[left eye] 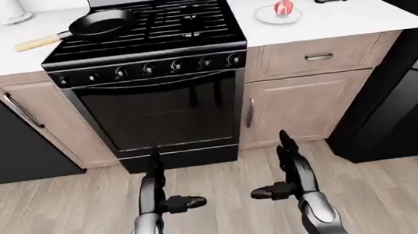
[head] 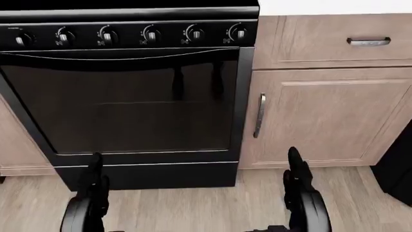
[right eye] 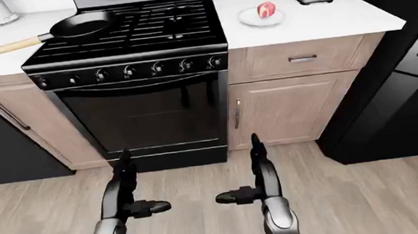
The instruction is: Pick the steak from the plate and place it in the pan.
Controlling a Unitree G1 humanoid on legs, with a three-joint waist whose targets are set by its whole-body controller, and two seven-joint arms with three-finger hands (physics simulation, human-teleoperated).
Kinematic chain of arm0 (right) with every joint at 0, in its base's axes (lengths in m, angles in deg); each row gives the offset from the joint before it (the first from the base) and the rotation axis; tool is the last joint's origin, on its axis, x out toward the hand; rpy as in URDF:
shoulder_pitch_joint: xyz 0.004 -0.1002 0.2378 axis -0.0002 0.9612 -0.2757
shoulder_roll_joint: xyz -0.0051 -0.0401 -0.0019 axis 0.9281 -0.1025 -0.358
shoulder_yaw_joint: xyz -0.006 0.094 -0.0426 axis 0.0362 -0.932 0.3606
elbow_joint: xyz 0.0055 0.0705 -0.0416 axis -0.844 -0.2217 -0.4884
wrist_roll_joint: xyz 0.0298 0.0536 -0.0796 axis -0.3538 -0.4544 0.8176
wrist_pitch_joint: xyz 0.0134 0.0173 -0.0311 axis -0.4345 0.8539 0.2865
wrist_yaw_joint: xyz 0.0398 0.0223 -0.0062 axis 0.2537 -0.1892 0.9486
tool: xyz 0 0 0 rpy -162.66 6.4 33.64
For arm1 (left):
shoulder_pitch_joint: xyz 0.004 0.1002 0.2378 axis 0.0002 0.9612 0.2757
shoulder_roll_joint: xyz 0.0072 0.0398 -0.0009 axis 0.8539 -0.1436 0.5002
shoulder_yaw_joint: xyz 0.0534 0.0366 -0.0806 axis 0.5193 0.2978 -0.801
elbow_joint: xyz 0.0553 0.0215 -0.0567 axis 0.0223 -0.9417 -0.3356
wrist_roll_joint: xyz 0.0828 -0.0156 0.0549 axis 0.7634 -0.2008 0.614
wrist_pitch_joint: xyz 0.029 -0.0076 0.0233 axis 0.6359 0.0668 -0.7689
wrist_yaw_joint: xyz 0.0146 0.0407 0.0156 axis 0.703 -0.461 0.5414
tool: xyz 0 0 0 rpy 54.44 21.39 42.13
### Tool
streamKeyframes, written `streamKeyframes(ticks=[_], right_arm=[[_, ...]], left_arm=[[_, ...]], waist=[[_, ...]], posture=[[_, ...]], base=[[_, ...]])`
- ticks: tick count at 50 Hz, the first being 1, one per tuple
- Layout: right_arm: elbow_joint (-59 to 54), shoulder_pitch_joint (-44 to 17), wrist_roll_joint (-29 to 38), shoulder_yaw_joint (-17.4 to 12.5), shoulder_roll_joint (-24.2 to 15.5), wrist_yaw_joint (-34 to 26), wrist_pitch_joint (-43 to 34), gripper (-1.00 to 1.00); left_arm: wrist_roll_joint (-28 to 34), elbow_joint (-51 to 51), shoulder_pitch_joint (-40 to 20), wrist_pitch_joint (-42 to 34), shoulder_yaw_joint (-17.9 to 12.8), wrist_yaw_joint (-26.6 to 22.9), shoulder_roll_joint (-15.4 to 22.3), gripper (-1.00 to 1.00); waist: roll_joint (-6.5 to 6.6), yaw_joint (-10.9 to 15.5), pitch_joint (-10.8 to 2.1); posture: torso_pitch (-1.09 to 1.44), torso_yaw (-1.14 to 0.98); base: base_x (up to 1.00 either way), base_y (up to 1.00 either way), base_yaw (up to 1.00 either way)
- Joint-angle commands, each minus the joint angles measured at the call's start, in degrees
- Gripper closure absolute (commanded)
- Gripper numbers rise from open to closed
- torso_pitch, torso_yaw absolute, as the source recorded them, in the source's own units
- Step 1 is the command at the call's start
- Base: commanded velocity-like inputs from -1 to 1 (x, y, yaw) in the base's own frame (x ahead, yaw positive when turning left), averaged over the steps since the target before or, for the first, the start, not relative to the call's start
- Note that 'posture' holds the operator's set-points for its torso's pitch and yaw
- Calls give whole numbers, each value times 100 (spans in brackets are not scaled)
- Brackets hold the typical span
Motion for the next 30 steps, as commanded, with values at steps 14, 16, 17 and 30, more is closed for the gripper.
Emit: streamKeyframes(ticks=[14,16,17,30], right_arm=[[215,-233,147,6,-43,17,430,-100],[141,-241,157,1,-45,18,474,-100],[143,-245,166,1,-43,28,461,-100],[992,-1017,111,-137,-142,341,-818,-100]], left_arm=[[-47,394,-213,379,-48,23,29,-100],[-45,300,-231,460,-57,17,36,-100],[-23,224,-248,514,-57,24,41,-100],[-24,849,-709,-397,-198,205,138,-100]], waist=[[-26,59,-455],[-19,42,-468],[-21,41,-476],[-13,44,-538]], posture=[[0,0],[0,0],[0,0],[0,0]], base=[[0,0,0],[0,0,0],[0,0,0],[0,0,0]])
